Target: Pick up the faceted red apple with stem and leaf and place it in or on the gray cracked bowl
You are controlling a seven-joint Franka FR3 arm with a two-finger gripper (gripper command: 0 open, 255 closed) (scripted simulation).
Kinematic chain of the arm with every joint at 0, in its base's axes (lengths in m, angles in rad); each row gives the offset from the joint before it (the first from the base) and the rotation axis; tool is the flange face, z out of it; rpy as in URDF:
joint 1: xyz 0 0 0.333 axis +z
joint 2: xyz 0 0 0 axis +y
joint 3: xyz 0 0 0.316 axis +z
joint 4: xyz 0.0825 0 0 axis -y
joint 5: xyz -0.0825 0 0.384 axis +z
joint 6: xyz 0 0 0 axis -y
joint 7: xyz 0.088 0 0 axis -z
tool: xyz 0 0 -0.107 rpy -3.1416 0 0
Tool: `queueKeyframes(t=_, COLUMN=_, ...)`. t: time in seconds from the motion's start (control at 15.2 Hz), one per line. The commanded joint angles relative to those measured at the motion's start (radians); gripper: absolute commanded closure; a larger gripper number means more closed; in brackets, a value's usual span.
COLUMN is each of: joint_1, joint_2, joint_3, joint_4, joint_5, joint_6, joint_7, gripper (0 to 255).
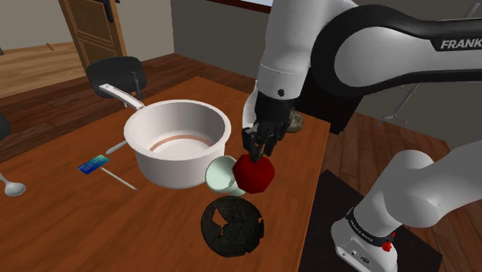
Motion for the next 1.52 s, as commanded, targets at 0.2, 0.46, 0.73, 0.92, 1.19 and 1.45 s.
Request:
queueKeyframes(t=0.2, joint_1=0.02, joint_2=0.07, joint_3=0.106, joint_4=0.107, joint_5=0.013, joint_6=-0.012, joint_7=0.138, gripper=255)
queueKeyframes(t=0.46, joint_1=0.023, joint_2=0.081, joint_3=0.125, joint_4=0.082, joint_5=0.017, joint_6=0.027, joint_7=0.149, gripper=255)
queueKeyframes(t=0.73, joint_1=0.025, joint_2=0.088, joint_3=0.137, joint_4=0.034, joint_5=0.023, joint_6=0.081, joint_7=0.145, gripper=255)
queueKeyframes(t=0.92, joint_1=0.026, joint_2=0.095, joint_3=0.146, joint_4=0.0, joint_5=0.027, joint_6=0.122, joint_7=0.143, gripper=255)
queueKeyframes(t=1.19, joint_1=0.026, joint_2=0.11, joint_3=0.16, joint_4=-0.042, joint_5=0.03, joint_6=0.179, joint_7=0.142, gripper=255)
queueKeyframes(t=1.45, joint_1=0.026, joint_2=0.129, joint_3=0.176, joint_4=-0.081, joint_5=0.032, joint_6=0.236, joint_7=0.142, gripper=255)
